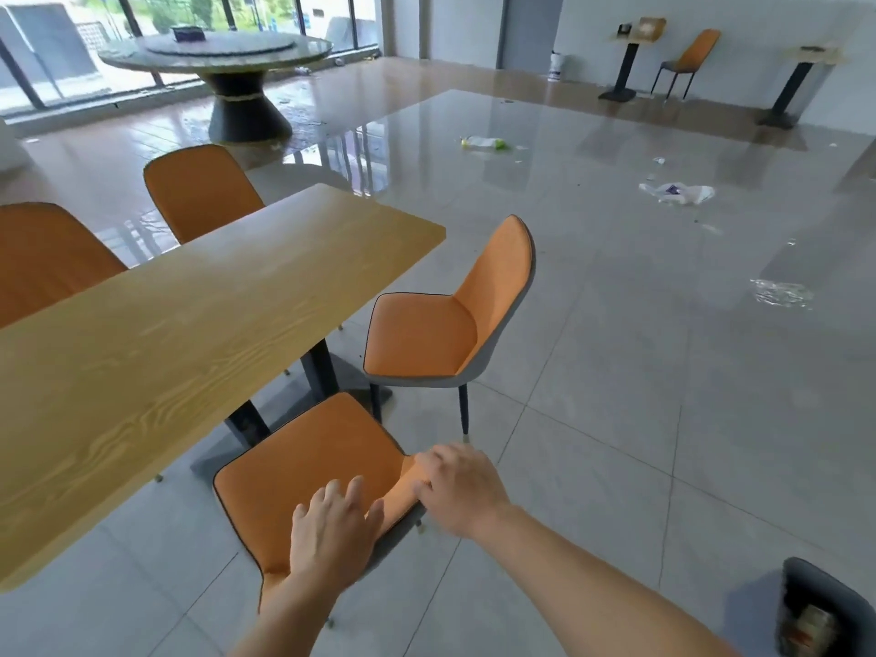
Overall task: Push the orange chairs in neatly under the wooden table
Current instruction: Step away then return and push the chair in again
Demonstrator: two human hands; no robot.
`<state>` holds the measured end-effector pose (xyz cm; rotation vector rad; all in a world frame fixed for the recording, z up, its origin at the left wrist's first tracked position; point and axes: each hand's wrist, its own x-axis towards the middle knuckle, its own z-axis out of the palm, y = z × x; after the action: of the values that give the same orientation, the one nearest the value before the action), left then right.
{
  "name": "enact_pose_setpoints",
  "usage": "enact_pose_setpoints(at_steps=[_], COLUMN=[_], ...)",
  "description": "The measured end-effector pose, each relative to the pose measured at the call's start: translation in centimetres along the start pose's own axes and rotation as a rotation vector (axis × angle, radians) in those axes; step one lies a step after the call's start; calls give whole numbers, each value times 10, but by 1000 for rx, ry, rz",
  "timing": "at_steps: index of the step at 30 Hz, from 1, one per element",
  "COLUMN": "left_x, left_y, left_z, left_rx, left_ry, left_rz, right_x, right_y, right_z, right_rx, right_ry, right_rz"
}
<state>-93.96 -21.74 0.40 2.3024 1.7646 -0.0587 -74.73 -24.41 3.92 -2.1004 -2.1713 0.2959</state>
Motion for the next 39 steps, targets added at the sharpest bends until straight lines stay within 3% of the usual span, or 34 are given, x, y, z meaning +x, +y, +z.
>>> enact_pose_setpoints(at_steps=[4,12,15,19,23,39], left_x=[12,9,1,-12,-19,-27], left_y=[7,0,13,28,23,52], left_z=[17,61,48,32,31,37], left_rx=[-26,211,175,50,-105,-202], left_ry=[-10,-202,-231,-145,-69,-35], left_rz=[-99,-208,-255,-388,-633,-731], right_x=[27,64,73,75,75,69], right_y=[22,55,59,60,61,58], right_z=[5,15,19,28,37,62], right_rx=[1,7,4,-19,39,-7], right_ry=[-81,-298,-338,-379,-375,-107], right_rz=[-98,-422,-499,-521,-503,-390])
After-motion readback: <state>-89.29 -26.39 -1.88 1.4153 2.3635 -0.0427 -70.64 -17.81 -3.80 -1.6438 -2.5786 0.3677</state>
